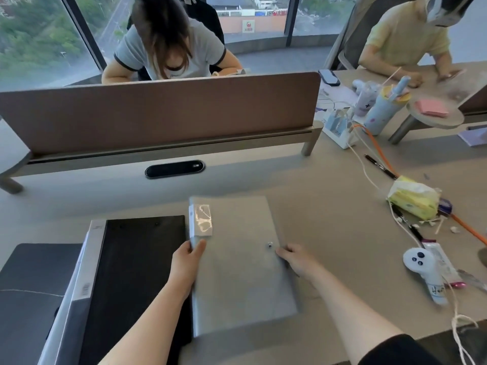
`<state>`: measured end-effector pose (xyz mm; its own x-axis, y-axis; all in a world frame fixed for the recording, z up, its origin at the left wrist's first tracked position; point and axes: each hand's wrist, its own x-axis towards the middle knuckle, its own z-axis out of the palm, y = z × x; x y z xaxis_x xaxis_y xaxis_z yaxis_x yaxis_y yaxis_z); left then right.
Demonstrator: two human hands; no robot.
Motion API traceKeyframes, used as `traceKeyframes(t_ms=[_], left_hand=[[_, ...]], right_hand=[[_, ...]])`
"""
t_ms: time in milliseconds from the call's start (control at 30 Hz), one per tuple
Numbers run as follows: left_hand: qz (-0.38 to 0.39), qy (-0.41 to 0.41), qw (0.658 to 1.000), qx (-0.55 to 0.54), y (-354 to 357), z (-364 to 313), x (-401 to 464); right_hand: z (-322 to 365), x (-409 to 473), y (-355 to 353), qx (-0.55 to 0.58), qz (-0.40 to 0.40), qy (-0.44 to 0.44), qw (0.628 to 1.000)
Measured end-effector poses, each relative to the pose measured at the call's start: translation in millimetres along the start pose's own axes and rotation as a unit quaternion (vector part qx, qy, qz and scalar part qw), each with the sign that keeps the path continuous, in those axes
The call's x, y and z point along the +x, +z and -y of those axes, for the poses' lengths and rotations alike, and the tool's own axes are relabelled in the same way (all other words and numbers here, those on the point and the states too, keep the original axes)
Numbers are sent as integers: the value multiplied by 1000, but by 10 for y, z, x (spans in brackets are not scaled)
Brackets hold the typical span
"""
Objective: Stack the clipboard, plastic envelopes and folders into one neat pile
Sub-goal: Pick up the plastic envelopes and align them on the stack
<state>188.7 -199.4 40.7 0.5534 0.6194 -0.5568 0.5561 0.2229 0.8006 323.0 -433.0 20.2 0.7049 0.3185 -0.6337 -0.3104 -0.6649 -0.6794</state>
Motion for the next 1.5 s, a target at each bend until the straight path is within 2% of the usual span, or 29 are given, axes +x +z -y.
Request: traceKeyframes(t_ms=[167, 300, 433, 667, 767, 900, 1033, 1133, 1200, 1300, 1367, 1500], left_hand=[[1, -3, 989, 151, -23, 234, 76], [-1, 20, 978, 208, 14, 314, 52], [-10, 47, 948, 315, 78, 436, 13], [-15, 152, 859, 489, 205, 537, -104], [43, 205, 813, 544, 268, 521, -58], [137, 232, 750, 604, 372, 493, 42], [158, 227, 747, 605, 402, 509, 88], [161, 229, 747, 603, 394, 515, 100], [162, 229, 747, 603, 390, 515, 104], [167, 227, 747, 602, 395, 503, 102], [170, 225, 747, 601, 392, 495, 108], [174, 222, 749, 599, 387, 501, 127]], right_hand=[[-125, -57, 156, -131, -5, 17, 991], [-207, -15, 256, -145, -20, 25, 989], [-215, -10, 289, -197, -42, 27, 979], [-181, -6, 259, -294, -49, 26, 954], [-142, 18, 241, -339, -43, 35, 939], [-26, 25, 214, -387, -27, 61, 920], [105, 74, 124, -415, 45, 134, 899], [248, 72, 30, -373, 73, 170, 909], [280, 110, 8, -309, 57, 181, 932], [235, 184, 46, -183, -27, 200, 962], [228, 248, 123, -165, -38, 190, 967], [287, 390, 278, -207, -28, 135, 969]])
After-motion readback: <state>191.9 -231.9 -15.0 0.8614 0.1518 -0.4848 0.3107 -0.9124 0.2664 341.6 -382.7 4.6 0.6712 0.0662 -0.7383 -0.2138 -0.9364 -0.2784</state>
